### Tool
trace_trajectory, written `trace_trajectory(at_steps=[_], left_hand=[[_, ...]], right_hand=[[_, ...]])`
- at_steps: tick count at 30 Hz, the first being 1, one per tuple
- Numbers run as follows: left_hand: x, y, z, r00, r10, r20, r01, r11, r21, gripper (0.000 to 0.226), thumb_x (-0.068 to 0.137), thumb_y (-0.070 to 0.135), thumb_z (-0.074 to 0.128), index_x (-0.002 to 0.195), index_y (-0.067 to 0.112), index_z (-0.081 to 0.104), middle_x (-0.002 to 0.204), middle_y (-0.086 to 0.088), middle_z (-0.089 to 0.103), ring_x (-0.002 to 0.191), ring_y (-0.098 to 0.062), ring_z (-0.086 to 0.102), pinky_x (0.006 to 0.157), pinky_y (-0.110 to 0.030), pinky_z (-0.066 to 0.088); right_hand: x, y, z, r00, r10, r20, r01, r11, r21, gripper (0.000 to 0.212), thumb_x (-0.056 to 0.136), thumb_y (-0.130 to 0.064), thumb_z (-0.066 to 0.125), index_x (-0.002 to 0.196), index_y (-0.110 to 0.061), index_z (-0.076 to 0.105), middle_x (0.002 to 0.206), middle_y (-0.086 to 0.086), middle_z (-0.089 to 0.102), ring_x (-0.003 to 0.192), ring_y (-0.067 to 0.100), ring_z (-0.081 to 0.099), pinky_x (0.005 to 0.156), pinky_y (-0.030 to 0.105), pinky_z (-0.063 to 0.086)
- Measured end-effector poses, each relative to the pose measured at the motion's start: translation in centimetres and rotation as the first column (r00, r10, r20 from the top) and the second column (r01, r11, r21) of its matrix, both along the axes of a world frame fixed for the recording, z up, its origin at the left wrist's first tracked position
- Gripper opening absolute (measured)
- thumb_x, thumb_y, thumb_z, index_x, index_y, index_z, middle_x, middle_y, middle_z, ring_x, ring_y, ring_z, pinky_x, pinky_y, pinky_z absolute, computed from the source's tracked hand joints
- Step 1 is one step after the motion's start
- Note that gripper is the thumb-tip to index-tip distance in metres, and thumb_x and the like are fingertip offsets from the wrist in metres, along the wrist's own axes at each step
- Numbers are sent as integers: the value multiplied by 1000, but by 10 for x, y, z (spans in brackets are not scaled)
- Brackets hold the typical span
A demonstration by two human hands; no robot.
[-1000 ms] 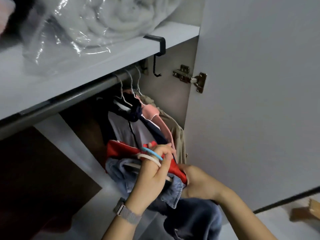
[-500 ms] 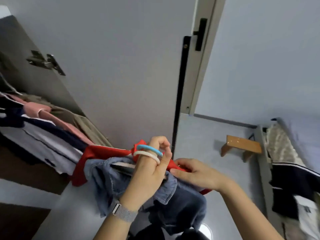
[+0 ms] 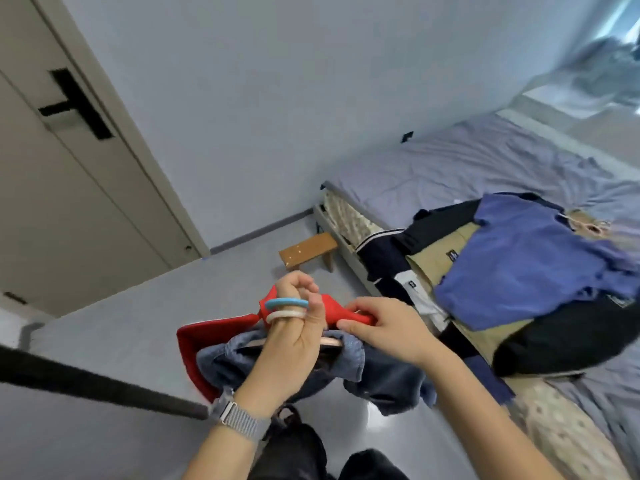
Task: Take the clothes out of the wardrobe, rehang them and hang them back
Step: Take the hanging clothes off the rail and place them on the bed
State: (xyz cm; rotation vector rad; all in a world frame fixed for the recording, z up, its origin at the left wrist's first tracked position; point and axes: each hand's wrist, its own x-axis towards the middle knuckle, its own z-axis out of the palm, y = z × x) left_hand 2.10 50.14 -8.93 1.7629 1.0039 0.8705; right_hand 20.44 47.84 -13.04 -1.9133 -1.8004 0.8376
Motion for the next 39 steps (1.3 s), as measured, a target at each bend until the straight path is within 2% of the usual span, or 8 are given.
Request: trace_trajectory(at_steps=[12, 16, 19, 21, 23, 28, 36, 39], left_hand=[[155, 124, -21, 940, -331, 78, 339, 933, -124, 43, 93, 56, 18, 131, 43, 32, 113, 7, 48, 97, 2, 50, 86, -8, 39], [208, 174, -21, 886, -448, 119, 463, 837, -291, 35, 83, 59, 25, 117, 57, 33, 121, 42, 37, 110, 26, 36, 99, -16, 35], [246, 215, -28, 822, -545, 166, 567, 752, -335, 71, 72, 83, 40, 124, 36, 48, 144, 6, 43, 128, -10, 44, 108, -34, 36], [271, 225, -31, 836, -518, 182, 549, 784, -291, 77, 73, 83, 38, 127, 30, 50, 141, 0, 47, 124, -16, 49, 106, -26, 36], [290, 218, -20, 794, -589, 150, 607, 782, -142, 48, 84, 65, 29, 131, 56, 33, 129, 21, 47, 122, -6, 47, 100, -11, 32], [335, 227, -8, 711, -670, 213, 696, 714, -78, 36, 91, 52, 28, 124, 56, 42, 102, 12, 55, 91, -14, 61, 88, -19, 45], [438, 232, 3, 677, -729, 101, 735, 663, -139, 48, 87, 61, 24, 94, 37, 66, 75, -3, 56, 71, -16, 57, 65, -14, 47], [483, 224, 6, 732, -674, 99, 679, 709, -190, 50, 94, 59, 25, 86, 31, 67, 69, -3, 52, 67, -5, 56, 67, -10, 45]], right_hand=[[115, 49, -17, 873, -471, 130, 465, 882, 73, 33, 86, -62, 49, 95, -36, 66, 80, -15, 66, 74, 5, 55, 62, 23, 41], [154, 88, -21, 773, -603, 198, 594, 797, 106, 42, 88, -66, 42, 92, -32, 65, 78, -11, 67, 72, 8, 57, 64, 26, 44], [187, 99, -19, 685, -710, 164, 702, 703, 116, 45, 88, -64, 42, 76, -26, 62, 66, -6, 62, 65, 11, 56, 60, 27, 42], [214, 95, -14, 613, -783, 110, 773, 623, 125, 45, 89, -60, 47, 63, -23, 54, 57, -6, 55, 58, 11, 52, 56, 29, 38], [243, 86, -6, 546, -836, 50, 825, 547, 143, 44, 89, -56, 51, 57, -25, 49, 53, -9, 51, 53, 10, 48, 54, 31, 36], [328, 64, 25, 457, -889, -34, 865, 435, 252, 58, 80, -67, 47, 57, -13, 49, 48, -2, 40, 46, 9, 37, 51, 37, 31], [511, 60, 78, 520, -835, -182, 854, 508, 113, 52, 86, -46, 61, 77, 5, 66, 64, 0, 58, 63, 9, 49, 63, 28, 37], [587, 49, 81, 481, -835, -265, 865, 501, -9, 36, 87, -43, 62, 88, -10, 76, 86, 4, 75, 77, 13, 65, 75, 27, 51]])
